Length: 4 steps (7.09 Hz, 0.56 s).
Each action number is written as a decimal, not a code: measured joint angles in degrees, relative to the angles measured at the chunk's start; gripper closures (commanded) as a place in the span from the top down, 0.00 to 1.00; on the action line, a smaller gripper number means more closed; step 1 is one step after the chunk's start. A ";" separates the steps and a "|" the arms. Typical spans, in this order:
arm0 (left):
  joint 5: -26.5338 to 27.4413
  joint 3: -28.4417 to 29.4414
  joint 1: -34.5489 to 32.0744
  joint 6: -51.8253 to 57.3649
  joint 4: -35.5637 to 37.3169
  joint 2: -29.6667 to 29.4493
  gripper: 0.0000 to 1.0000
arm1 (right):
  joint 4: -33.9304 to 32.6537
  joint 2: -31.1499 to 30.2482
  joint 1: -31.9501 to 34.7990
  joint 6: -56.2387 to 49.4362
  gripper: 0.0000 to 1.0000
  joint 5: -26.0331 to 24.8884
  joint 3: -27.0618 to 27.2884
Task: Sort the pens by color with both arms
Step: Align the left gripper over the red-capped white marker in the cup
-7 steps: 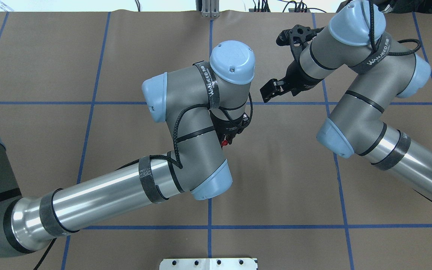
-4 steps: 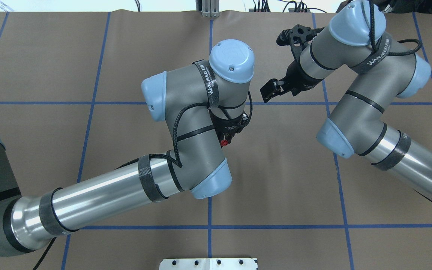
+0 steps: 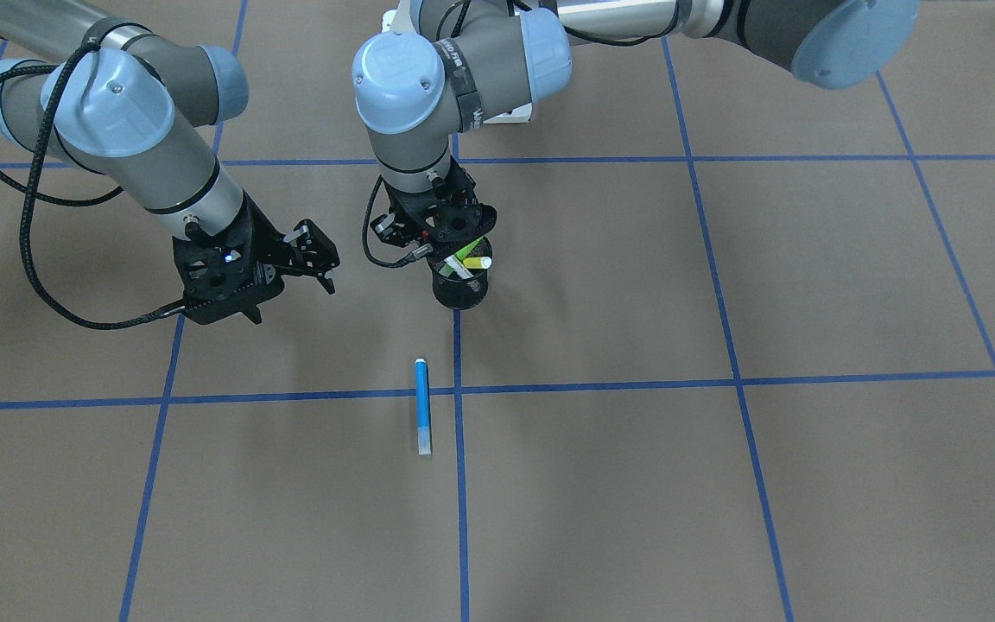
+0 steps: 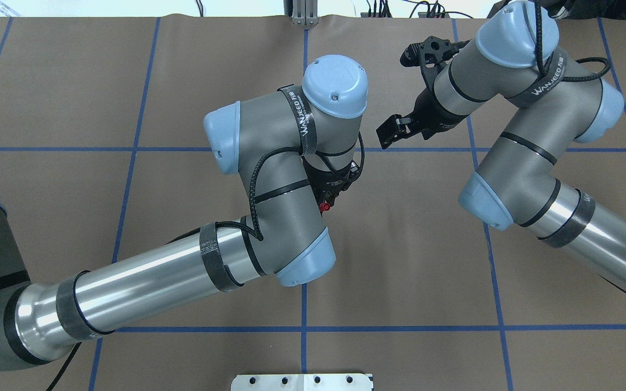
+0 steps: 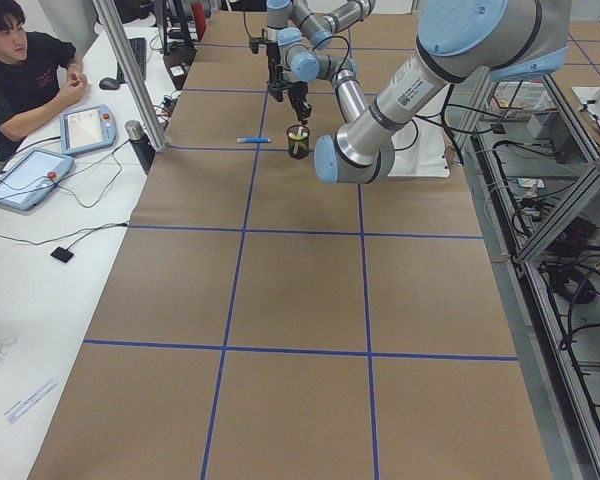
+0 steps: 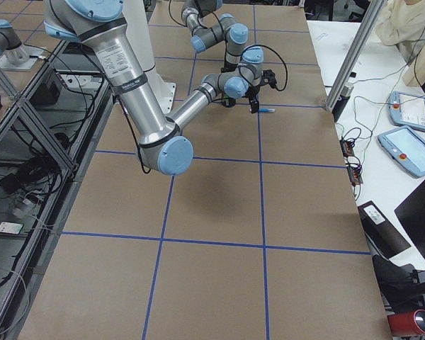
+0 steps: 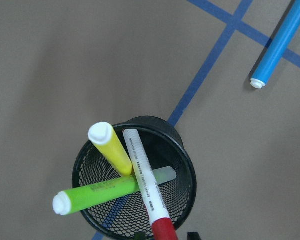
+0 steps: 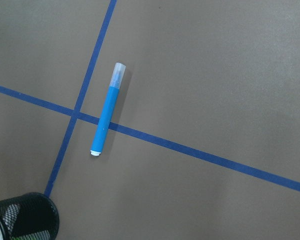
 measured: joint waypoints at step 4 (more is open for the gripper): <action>0.03 0.01 0.04 -0.30 -0.10 -0.01 0.12 | 0.01 -0.01 -0.03 -0.07 0.98 0.07 -0.10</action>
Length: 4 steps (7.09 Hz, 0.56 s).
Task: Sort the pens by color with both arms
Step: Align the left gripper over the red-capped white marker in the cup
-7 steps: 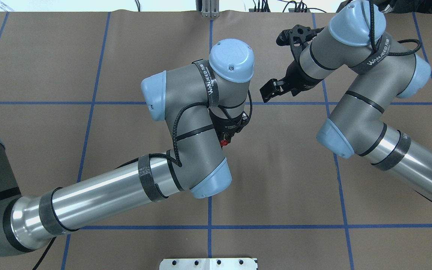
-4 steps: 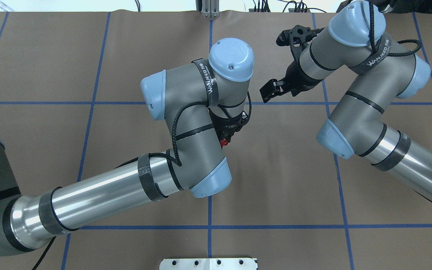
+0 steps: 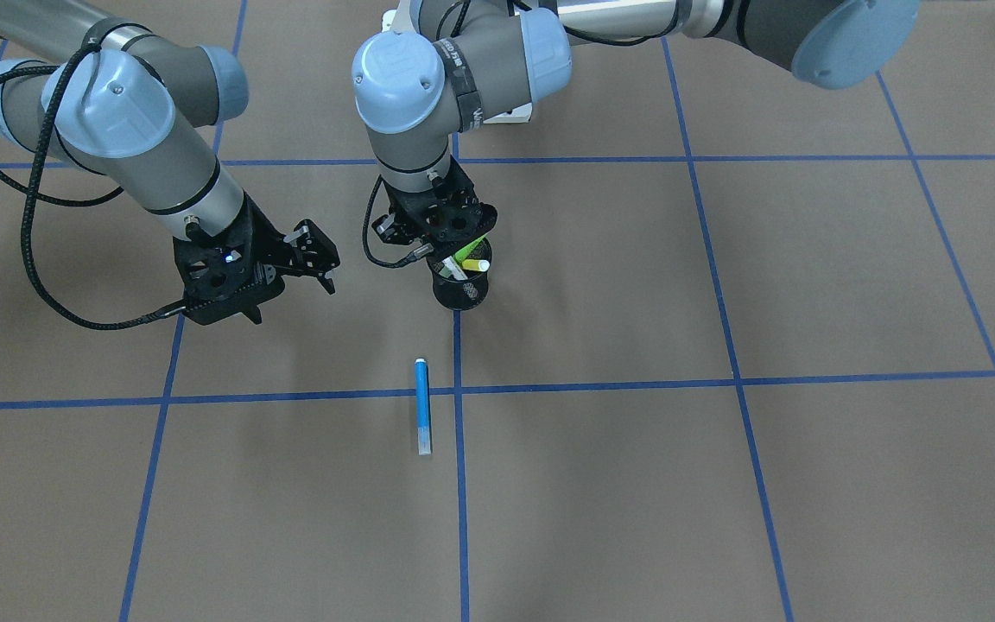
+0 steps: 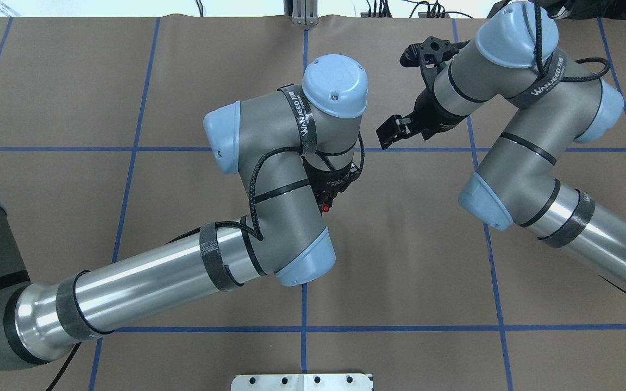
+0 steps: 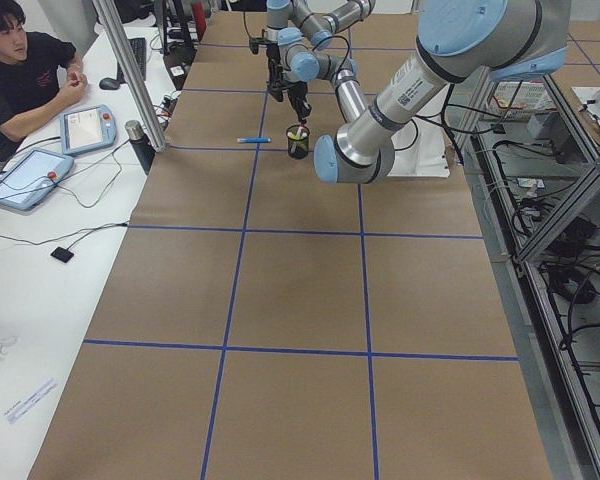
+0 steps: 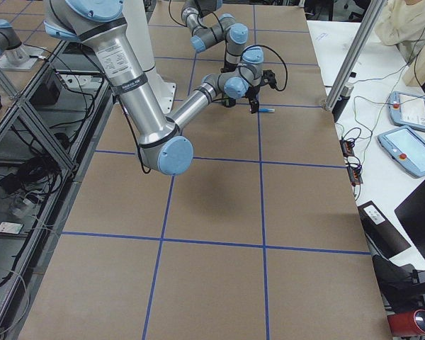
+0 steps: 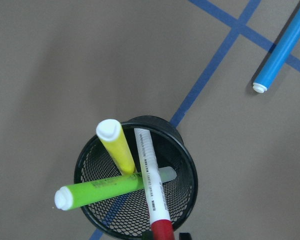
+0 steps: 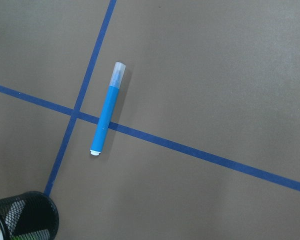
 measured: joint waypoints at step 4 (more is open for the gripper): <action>-0.30 -2.64 -1.09 0.36 1.90 -0.05 0.12 | -0.04 0.00 -0.03 0.00 0.98 0.07 -0.07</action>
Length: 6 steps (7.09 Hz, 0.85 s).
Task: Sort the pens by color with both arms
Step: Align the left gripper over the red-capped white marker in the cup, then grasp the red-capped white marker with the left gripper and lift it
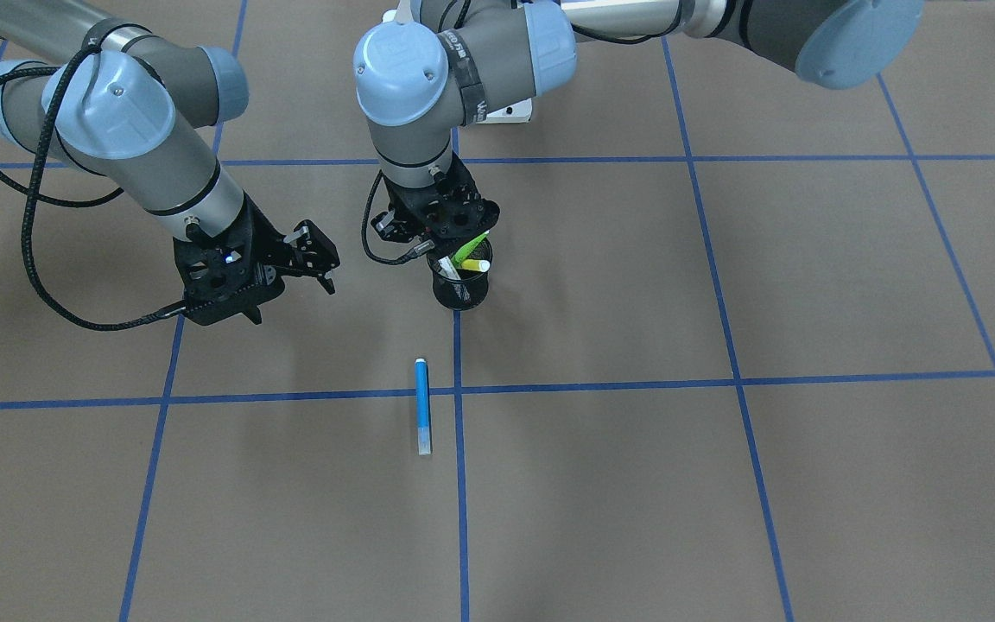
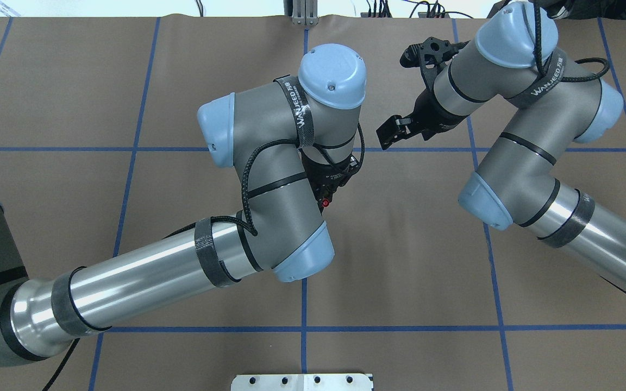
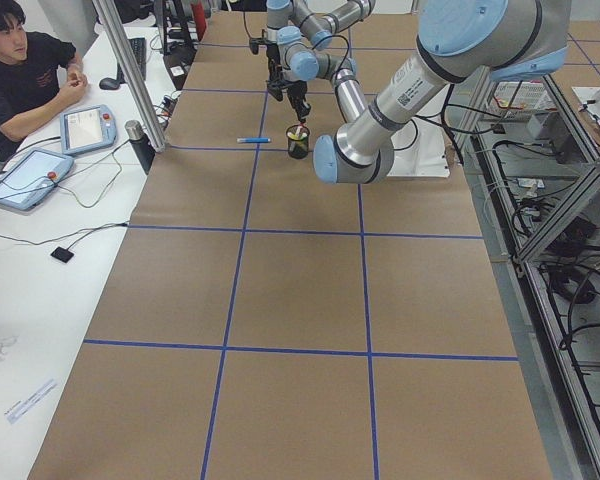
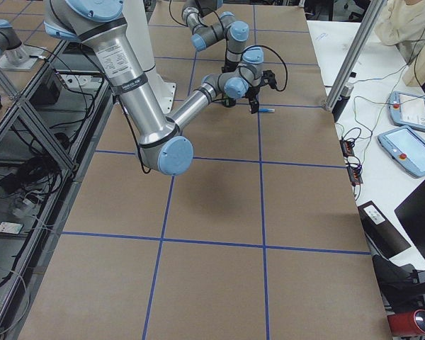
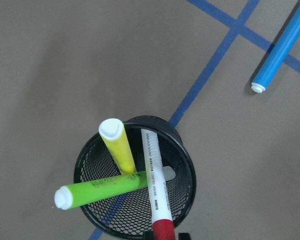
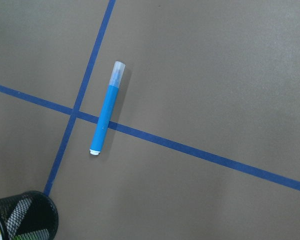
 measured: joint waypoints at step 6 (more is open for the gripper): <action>-0.05 -13.67 -6.04 5.68 12.02 -0.70 0.12 | 0.04 0.00 -0.42 0.09 0.98 -0.26 0.12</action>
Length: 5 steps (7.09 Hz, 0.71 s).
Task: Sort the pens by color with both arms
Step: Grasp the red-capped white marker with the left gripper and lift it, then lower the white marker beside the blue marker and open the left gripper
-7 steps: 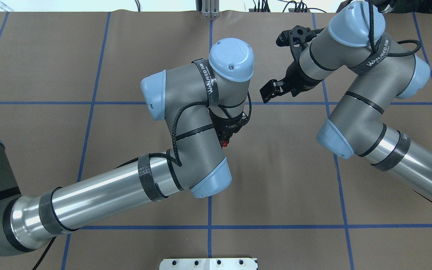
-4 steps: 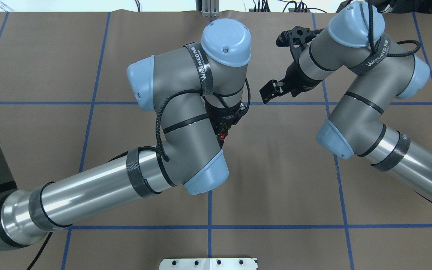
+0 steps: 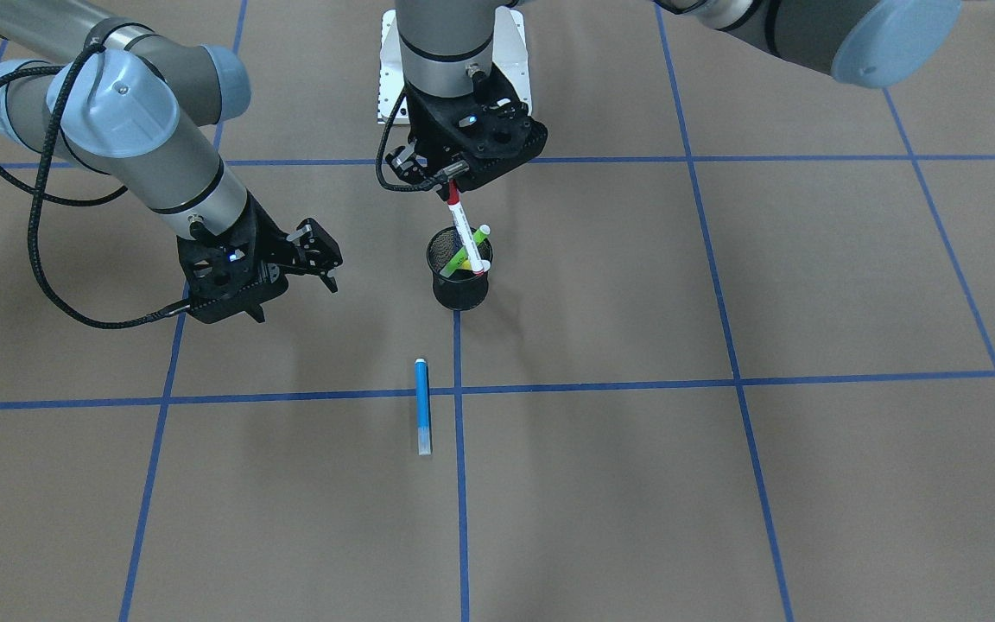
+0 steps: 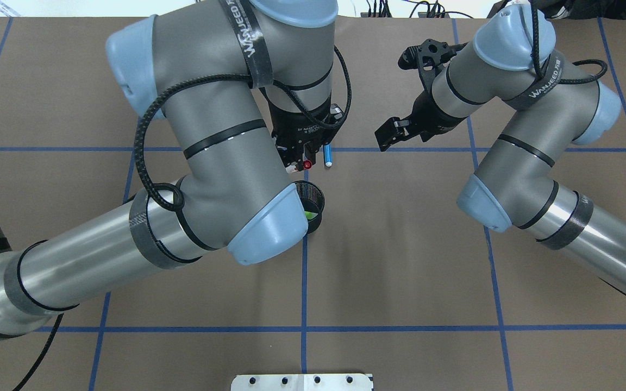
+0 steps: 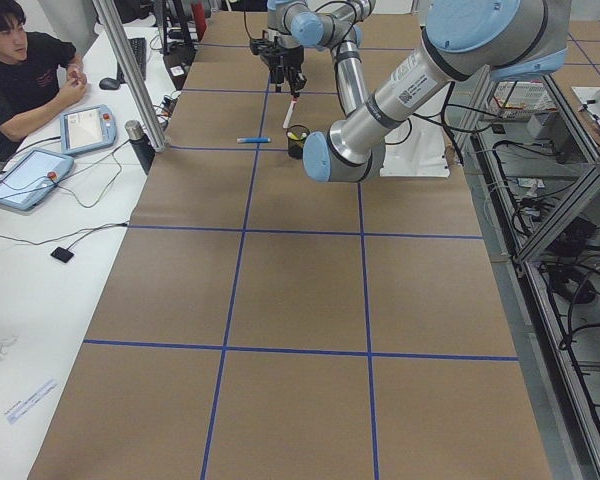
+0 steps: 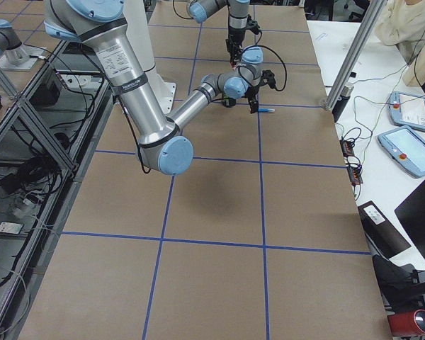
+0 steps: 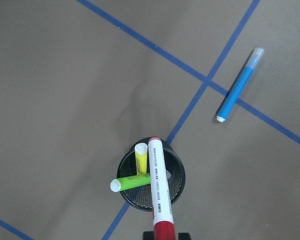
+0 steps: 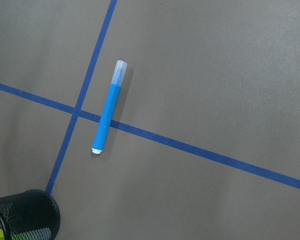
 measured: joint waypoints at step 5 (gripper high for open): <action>0.25 19.72 -5.34 12.66 -23.16 -1.08 0.11 | 0.40 1.24 -0.82 0.33 0.98 -0.01 -0.19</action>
